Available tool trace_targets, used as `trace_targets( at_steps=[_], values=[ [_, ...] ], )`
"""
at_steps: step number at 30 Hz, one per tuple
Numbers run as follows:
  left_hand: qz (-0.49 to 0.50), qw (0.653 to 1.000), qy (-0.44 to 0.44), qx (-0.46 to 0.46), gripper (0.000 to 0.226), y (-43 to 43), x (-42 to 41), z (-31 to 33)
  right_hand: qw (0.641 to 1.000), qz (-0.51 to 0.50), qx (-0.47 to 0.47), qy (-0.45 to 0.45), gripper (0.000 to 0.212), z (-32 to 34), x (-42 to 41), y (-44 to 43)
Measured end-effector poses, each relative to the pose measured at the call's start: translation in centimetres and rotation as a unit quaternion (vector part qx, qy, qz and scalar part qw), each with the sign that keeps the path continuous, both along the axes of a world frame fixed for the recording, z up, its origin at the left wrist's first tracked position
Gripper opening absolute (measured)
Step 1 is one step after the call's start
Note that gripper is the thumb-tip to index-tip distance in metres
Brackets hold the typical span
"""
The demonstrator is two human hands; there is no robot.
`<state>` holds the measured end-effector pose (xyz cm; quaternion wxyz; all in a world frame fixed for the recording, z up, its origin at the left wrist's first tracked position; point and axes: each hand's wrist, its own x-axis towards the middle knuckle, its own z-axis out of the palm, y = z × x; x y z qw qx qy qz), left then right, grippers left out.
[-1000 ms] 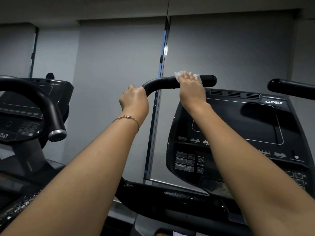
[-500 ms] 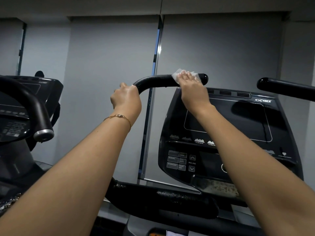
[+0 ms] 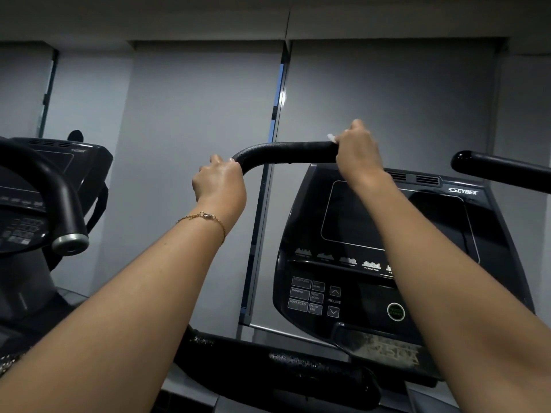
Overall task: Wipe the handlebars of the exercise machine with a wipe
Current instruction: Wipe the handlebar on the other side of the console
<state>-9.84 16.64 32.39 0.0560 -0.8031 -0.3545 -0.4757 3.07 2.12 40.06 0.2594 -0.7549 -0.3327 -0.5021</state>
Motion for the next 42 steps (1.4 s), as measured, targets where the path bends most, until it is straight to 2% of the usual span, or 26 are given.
trace_targets(
  at_steps=[2, 5, 8, 12, 14, 16, 18, 20, 22, 25, 27, 29, 31, 34, 37, 39, 42],
  values=[
    [-0.002, 1.0, -0.002, 0.001, 0.04, 0.1, 0.0, 0.0, 0.998, 0.013, -0.036, -0.052, 0.032, -1.3, -0.4, 0.7],
    [-0.008, 1.0, -0.007, 0.002, 0.039, 0.2, -0.2, -0.2, 0.995, 0.023, 0.004, -0.098, 0.049, -3.2, 0.9, -0.4],
    [-0.006, 1.0, -0.005, 0.007, 0.042, 0.2, -0.2, -0.1, 0.998, 0.016, 0.045, -0.045, 0.039, -2.2, 0.9, -0.8],
    [-0.004, 1.0, -0.008, 0.004, 0.038, 0.3, 0.0, -0.1, 0.999, 0.034, 0.008, -0.035, 0.032, -1.4, -1.2, 1.5],
    [-0.008, 1.0, -0.01, 0.001, 0.036, 0.3, -0.1, -0.1, 0.996, 0.038, -0.018, -0.074, 0.039, -2.5, -0.7, 2.0],
    [-0.012, 1.0, -0.012, 0.002, 0.036, 0.4, -0.2, -0.1, 0.995, 0.042, 0.008, -0.089, 0.047, -3.4, 0.1, 1.4],
    [-0.014, 1.0, -0.012, 0.004, 0.035, 0.4, -0.2, -0.1, 0.996, 0.034, 0.051, -0.066, 0.048, -3.2, 0.3, 0.7],
    [-0.012, 1.0, -0.013, 0.004, 0.036, 0.4, -0.1, -0.1, 0.997, 0.019, 0.062, -0.031, 0.039, -2.2, -0.2, 1.4],
    [-0.012, 1.0, -0.015, 0.0, 0.035, 0.4, 0.0, 0.0, 0.998, 0.027, 0.037, -0.042, 0.037, -2.0, -1.3, 2.9],
    [-0.019, 1.0, -0.022, -0.008, 0.034, 0.5, -0.1, -0.1, 0.993, 0.085, -0.024, -0.081, 0.045, -3.6, -1.5, 4.2],
    [-0.025, 0.999, -0.024, -0.01, 0.034, 0.6, -0.1, -0.1, 0.99, 0.101, 0.002, -0.099, 0.043, -4.5, -0.4, 3.4],
    [-0.027, 0.999, -0.024, -0.007, 0.034, 0.6, -0.2, -0.1, 0.992, 0.083, 0.042, -0.086, 0.046, -4.1, 0.2, 2.6],
    [-0.023, 0.999, -0.022, -0.005, 0.036, 0.5, -0.2, -0.1, 0.996, 0.048, 0.044, -0.055, 0.044, -2.8, 0.0, 3.2],
    [-0.023, 1.0, -0.02, -0.007, 0.038, 0.1, -0.3, -0.1, 0.997, 0.056, 0.003, -0.056, 0.042, -2.4, -1.8, 5.4],
    [-0.03, 0.999, -0.026, -0.025, 0.04, -0.4, -0.7, -0.5, 0.993, 0.092, -0.04, -0.062, 0.052, -3.4, -2.0, 6.2],
    [-0.03, 0.998, -0.032, -0.053, 0.038, -0.8, -1.0, -0.9, 0.994, 0.089, -0.025, -0.056, 0.054, -3.4, -1.7, 5.1],
    [-0.018, 0.996, -0.026, -0.078, 0.033, -0.8, -1.5, -1.4, 0.997, 0.059, 0.009, -0.041, 0.044, -2.5, -1.6, 4.7]
  ],
)
